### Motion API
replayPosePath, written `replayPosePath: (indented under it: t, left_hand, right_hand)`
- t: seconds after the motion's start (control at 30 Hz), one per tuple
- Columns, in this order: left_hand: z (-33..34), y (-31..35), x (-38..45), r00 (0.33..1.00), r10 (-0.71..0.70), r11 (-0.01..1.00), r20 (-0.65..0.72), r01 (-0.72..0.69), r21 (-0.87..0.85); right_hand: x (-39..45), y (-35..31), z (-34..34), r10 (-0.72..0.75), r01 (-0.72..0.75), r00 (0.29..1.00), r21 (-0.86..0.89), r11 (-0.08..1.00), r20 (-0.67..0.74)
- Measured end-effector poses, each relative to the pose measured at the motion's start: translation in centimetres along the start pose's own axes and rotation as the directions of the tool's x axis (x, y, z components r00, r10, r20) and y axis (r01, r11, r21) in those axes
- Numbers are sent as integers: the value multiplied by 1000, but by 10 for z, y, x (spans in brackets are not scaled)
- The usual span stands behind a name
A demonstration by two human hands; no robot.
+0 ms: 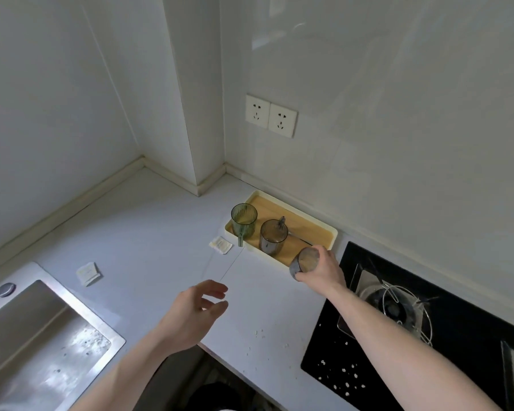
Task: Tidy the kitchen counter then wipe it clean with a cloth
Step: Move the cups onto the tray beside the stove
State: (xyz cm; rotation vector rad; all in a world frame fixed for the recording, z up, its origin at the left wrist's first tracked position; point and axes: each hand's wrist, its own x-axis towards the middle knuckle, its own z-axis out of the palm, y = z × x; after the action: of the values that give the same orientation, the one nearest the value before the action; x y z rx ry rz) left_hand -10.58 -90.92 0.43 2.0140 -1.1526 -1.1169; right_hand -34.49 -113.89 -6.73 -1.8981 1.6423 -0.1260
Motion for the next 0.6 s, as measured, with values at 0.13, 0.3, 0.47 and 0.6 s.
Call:
replayPosePath:
  t: [0.13,0.3,0.47,0.6]
  left_hand:
    - [-2,-1,-6,999,-30,1000,-38,30,-4]
    - [-1,-4,-15,995,-70,997,-77,71,2]
    - [-2,-9,-22,988,-111,994,-107,111,-10]
    - [-2,-11,-27,985,-124,992,-120,124,-7]
  right_hand:
    - [21,1,2,22,-23,999,-27,999,-25]
    - [41,1,11,68,-70,997,-52,996,-39]
    - [53,4,21,82,-83,997,-105,991,-18]
    - [57,1,26,79,-82,996,-116,990,-33]
